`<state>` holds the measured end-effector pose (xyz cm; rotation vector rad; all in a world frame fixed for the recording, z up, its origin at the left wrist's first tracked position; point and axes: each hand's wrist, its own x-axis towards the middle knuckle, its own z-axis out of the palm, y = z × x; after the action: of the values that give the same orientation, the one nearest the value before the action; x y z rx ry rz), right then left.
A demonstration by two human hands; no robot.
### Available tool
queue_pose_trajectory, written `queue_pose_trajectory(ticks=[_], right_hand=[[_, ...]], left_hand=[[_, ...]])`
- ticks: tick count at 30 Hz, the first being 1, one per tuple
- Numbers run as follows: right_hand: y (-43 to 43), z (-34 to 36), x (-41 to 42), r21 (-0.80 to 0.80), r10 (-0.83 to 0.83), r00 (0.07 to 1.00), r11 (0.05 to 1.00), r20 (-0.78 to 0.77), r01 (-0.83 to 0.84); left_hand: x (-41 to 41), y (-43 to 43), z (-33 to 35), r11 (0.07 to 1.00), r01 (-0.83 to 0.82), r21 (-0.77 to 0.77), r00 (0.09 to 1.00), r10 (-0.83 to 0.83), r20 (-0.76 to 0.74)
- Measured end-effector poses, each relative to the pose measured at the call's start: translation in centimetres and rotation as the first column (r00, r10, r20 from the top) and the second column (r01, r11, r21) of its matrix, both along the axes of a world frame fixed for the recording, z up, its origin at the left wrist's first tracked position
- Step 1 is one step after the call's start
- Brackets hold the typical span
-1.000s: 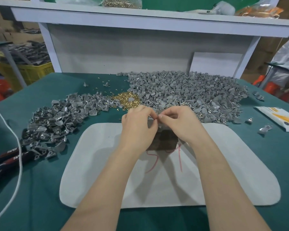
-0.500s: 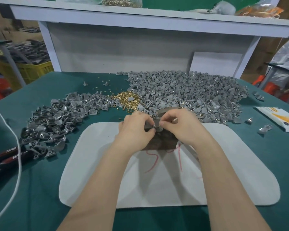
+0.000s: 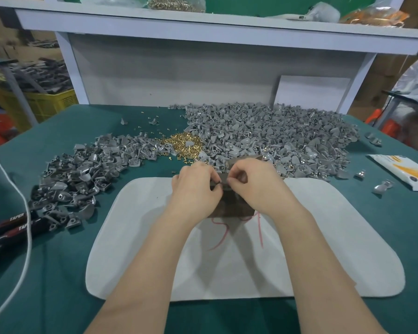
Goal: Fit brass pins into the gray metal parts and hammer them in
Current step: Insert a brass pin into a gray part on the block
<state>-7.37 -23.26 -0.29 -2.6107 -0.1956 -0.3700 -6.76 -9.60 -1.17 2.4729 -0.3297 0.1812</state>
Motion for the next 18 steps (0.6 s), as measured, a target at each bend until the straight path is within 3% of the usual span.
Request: queue_pose_trajectory(ticks=[18], right_hand=[[0.85,0.12,-0.26,-0.047,-0.034,0.999,0.998,-0.001,0.034]], left_hand=[[0.23,0.21,-0.26,0.999,0.033,-0.040,0.999,-0.033,-0.002]])
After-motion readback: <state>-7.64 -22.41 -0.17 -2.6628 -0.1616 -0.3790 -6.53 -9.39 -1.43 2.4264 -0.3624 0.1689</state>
